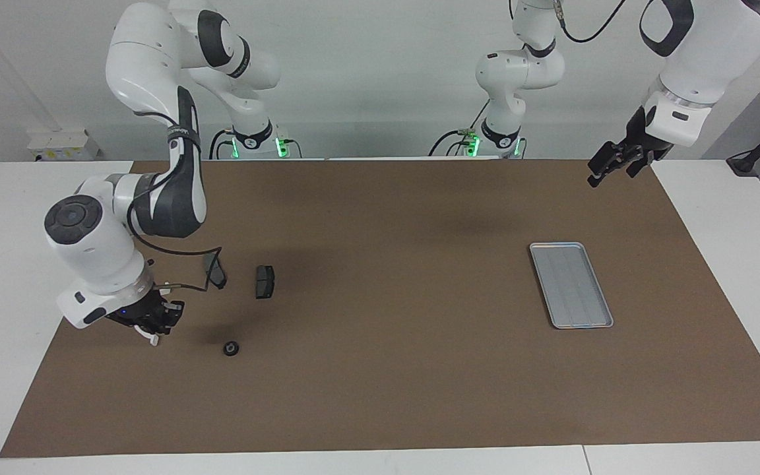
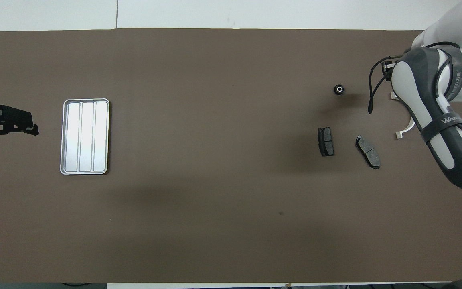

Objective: Pick bearing gear from pile to tray

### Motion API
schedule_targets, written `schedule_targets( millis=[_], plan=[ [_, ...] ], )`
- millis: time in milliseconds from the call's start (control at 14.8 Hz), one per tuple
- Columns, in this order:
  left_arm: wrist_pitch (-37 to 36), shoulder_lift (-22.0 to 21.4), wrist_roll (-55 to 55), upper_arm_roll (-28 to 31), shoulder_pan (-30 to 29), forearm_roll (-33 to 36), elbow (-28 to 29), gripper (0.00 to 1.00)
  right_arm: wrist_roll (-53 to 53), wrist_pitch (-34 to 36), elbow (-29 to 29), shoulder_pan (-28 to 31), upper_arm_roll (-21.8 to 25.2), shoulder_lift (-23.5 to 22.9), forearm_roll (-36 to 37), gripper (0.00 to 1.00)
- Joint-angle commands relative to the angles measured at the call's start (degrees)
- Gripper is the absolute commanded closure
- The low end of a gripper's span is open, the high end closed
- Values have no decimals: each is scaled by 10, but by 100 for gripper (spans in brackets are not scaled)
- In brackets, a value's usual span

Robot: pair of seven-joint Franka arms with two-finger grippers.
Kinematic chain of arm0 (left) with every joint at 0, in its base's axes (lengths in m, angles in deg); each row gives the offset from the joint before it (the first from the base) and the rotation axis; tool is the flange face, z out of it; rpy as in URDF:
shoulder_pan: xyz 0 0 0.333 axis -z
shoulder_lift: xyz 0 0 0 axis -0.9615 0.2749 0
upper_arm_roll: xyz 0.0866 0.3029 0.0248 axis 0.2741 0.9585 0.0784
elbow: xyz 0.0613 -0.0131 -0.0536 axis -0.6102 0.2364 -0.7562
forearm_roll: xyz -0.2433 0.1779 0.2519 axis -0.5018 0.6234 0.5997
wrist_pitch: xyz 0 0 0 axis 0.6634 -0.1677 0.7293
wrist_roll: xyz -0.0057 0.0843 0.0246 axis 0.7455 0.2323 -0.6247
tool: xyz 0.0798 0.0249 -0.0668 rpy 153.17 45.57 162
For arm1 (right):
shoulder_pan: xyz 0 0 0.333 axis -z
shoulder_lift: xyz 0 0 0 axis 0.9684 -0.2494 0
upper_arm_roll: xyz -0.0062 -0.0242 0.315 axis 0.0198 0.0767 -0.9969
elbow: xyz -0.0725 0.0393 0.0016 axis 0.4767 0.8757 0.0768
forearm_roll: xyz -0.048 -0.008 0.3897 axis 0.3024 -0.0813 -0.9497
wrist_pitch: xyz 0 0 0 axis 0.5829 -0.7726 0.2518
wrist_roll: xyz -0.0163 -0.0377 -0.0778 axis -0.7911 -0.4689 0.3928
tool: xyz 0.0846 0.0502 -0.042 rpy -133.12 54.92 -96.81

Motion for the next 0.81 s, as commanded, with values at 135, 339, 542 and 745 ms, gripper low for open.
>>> schedule_targets(
  millis=[135,339,542,745],
  plan=[
    [-9,-10,2,-3,-4,3,3,0,4,3,17,5,-6,-10,9,100],
    [-9,-10,2,-3,-4,3,3,0,4,10,33,5,-6,-16,10,100],
    [-9,-10,2,-3,-4,3,3,0,4,14,47,5,-6,-17,12,100],
    [-8,-10,2,-3,-4,3,3,0,3,38,63,3,-7,-16,13,100]
  ],
)
